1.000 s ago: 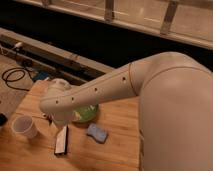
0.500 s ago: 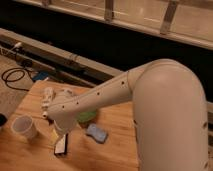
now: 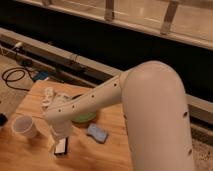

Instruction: Place the eraser on the white sponge

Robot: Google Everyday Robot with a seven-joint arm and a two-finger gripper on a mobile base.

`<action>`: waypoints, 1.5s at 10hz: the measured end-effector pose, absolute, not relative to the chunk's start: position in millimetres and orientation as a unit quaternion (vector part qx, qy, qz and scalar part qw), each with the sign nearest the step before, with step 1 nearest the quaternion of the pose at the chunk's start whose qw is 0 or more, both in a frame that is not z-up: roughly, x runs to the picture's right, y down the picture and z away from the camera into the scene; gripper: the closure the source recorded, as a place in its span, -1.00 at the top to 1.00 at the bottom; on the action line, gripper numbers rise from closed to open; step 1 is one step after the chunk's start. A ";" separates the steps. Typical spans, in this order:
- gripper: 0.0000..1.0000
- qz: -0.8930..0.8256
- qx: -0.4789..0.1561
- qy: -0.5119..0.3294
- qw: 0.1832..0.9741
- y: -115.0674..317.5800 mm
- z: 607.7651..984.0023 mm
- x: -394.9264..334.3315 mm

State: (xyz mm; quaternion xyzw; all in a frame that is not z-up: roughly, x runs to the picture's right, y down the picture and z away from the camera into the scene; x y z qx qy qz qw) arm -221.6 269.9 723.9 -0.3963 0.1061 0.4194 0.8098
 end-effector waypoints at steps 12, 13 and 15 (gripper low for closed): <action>0.60 0.436 -0.383 0.113 0.806 277.9 760.8 -232.8; 0.60 0.443 -0.378 0.118 0.804 274.2 765.0 -227.9; 0.60 0.452 -0.370 0.125 0.802 268.7 772.2 -220.0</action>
